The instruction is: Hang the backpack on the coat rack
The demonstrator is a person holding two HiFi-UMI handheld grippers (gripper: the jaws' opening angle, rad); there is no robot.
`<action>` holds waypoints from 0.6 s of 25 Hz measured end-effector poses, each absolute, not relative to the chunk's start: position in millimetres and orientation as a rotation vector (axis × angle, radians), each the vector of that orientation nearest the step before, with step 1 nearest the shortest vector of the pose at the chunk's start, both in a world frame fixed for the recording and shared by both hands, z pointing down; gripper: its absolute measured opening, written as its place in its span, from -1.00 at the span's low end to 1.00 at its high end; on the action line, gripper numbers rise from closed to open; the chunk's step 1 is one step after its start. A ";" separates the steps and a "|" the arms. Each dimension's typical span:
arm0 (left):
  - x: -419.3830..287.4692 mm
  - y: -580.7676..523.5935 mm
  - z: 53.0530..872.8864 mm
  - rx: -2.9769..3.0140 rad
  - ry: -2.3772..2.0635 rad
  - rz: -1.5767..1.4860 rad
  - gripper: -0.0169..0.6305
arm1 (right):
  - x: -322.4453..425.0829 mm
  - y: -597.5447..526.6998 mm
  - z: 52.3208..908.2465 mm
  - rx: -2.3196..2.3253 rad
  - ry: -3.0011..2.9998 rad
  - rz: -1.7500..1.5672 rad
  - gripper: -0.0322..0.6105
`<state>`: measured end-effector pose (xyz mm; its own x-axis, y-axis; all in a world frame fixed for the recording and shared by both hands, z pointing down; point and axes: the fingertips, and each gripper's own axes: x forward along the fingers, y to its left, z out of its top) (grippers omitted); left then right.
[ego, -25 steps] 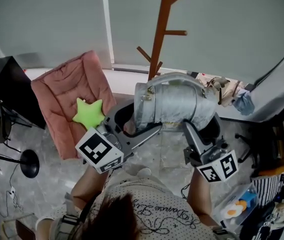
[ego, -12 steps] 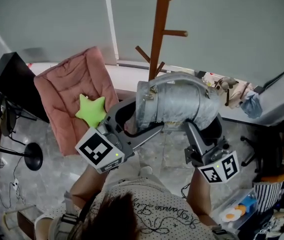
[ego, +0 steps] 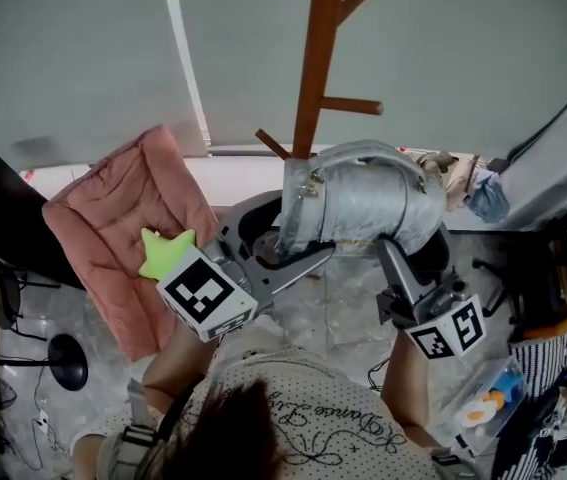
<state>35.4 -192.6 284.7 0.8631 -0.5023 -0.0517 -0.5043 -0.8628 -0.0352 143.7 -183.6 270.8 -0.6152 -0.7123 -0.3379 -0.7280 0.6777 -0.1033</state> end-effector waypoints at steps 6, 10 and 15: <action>35.5 -207.5 278.5 -2.997 0.674 0.054 0.06 | 143.0 -190.1 257.0 -1.226 2.487 0.137 0.13; 35.4 -204.1 273.7 -3.012 0.593 0.076 0.06 | 143.4 -184.0 256.6 -1.250 2.453 0.142 0.12; 31.9 -207.2 279.2 -3.032 0.534 0.093 0.04 | 144.4 -193.2 262.1 -1.216 2.467 0.105 0.12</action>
<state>31.9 -207.2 279.2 0.9382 -0.3389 -0.0703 -0.3427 -0.9381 -0.0506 144.4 -193.2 262.1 -0.5492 -0.7480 -0.3727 -0.7770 0.6212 -0.1017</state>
